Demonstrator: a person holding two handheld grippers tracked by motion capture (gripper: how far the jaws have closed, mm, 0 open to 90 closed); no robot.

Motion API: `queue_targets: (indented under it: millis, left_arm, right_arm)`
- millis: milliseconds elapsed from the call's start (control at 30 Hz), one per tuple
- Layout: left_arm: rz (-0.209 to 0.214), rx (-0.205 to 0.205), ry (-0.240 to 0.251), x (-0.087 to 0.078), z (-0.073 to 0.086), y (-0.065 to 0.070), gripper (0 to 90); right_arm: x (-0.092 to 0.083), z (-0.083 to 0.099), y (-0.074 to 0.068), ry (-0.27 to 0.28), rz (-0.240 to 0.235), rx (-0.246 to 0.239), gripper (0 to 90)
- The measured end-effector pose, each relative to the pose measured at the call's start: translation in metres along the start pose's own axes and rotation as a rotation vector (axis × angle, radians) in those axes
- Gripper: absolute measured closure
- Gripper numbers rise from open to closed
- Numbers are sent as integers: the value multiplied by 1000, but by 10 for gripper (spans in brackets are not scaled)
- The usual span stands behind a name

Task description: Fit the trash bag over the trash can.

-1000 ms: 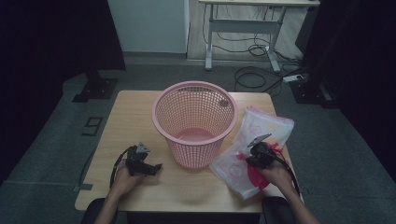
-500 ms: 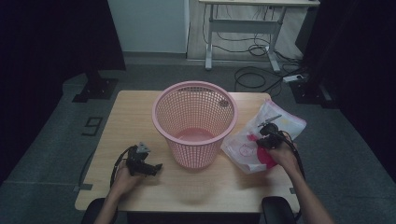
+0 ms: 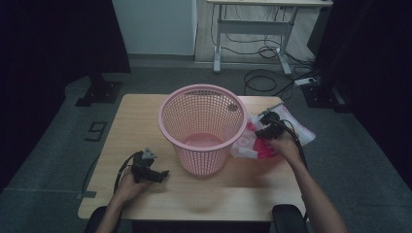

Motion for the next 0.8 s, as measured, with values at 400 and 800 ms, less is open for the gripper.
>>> queue_targets:
  millis: [400, 800]
  left_arm:
    - [0, 1, 1, 0, 0, 0, 0]
    - [1, 3, 0, 0, 0, 0, 0]
  right_arm:
    - [-39, -43, 4, 58, 4, -6, 872]
    - [-74, -66, 14, 118, 0, 27, 870]
Point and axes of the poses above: each handheld gripper's, and its own axes: x roughly forward along the jaws, z roughly out of its underside, y roughly to its right, the point moved 2 cm from there along x, roughly forward along the jaws, and after that the axes turned 12 degrees about -x, right-handed, at the moved point
